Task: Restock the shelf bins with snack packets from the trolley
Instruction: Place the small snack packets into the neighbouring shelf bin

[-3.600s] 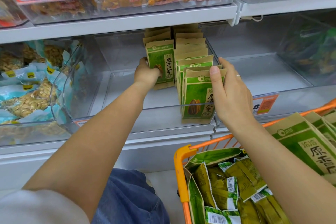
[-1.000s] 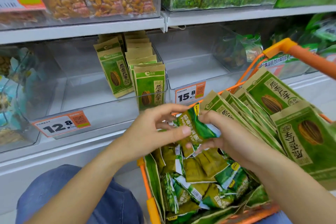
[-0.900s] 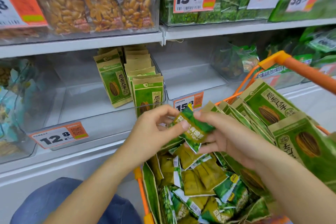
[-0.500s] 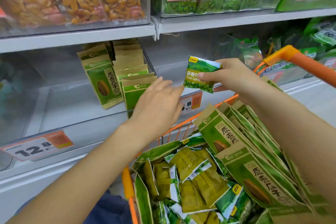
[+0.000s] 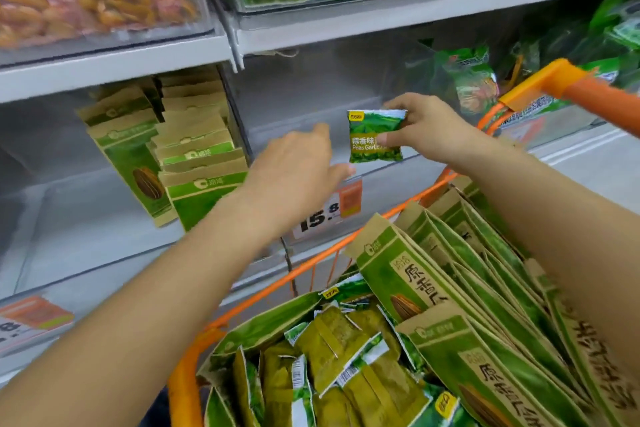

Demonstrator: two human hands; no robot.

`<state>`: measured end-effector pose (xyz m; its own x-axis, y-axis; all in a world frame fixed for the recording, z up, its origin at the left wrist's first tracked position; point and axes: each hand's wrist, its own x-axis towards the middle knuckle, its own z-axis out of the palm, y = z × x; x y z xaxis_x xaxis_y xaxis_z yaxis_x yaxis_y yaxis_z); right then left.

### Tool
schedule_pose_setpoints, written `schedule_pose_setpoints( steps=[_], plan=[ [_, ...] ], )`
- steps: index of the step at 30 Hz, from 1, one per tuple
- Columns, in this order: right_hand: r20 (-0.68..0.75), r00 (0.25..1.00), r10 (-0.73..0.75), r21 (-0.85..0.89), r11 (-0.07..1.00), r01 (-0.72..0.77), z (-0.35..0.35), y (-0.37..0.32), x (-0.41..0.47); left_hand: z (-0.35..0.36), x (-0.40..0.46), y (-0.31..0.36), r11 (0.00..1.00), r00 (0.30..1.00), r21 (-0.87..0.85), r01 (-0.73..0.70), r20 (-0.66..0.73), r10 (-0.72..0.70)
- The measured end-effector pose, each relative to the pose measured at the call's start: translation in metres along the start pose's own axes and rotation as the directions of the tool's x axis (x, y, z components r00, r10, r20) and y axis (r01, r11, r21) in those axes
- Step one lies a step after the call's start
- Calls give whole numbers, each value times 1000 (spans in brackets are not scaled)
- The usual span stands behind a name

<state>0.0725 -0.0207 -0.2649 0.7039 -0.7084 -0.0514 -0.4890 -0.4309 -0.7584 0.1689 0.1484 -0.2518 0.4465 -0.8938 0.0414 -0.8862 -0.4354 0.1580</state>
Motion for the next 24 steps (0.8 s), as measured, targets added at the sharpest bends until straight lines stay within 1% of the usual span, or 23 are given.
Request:
schedule_pose_setpoints(
  steps=[1, 2, 4, 6, 7, 8, 10, 11, 13, 15, 16, 19, 21, 22, 24],
  plan=[
    [19, 1000, -6, 24, 1000, 5, -1, 2, 0, 0, 13, 4, 992, 1000, -126, 28, -2, -28],
    [30, 999, -15, 29, 999, 14, -2, 4, 0, 2, 26, 10, 976, 999, -213, 46, 19, -43],
    [23, 999, -40, 0, 999, 40, -5, 6, 2, 12, 52, 23, 917, 995, -389, 91, 69, -69],
    [-9, 998, -63, -65, 996, 62, -10, 12, 4, 21, 73, 31, 779, 985, -603, 170, 101, -137],
    [-15, 998, -66, -78, 995, 65, -13, 16, 5, 25, 81, 32, 706, 978, -677, 207, 131, -160],
    [-13, 998, -64, -85, 994, 63, -16, 20, 5, 28, 86, 33, 670, 973, -706, 230, 168, -157],
    [-13, 998, -63, -126, 990, 61, -22, 26, 3, 34, 94, 35, 657, 963, -712, 249, 256, -87],
    [-26, 998, -58, -150, 987, 53, -24, 30, 2, 35, 96, 38, 653, 959, -714, 252, 277, -67],
    [-66, 998, -18, -199, 980, 4, -29, 36, 4, 40, 107, 41, 629, 961, -735, 253, 266, -75],
    [-47, 998, 50, -271, 961, -60, -33, 41, 6, 45, 126, 37, 599, 965, -757, 261, 223, -139],
    [-18, 996, 85, -341, 936, -86, -34, 43, 8, 47, 137, 33, 584, 961, -764, 274, 201, -188],
    [26, 989, 149, -575, 812, -107, -37, 49, 15, 52, 173, 21, 544, 936, -773, 326, 183, -301],
    [6, 994, 112, -644, 761, -82, -36, 54, 19, 59, 197, 15, 519, 912, -774, 362, 180, -368],
    [-16, 997, 77, -661, 748, -69, -35, 57, 21, 64, 211, 11, 524, 898, -761, 383, 175, -404],
    [-62, 998, 10, -683, 729, -49, -31, 62, 23, 76, 238, 2, 541, 887, -737, 405, 173, -428]
  ],
)
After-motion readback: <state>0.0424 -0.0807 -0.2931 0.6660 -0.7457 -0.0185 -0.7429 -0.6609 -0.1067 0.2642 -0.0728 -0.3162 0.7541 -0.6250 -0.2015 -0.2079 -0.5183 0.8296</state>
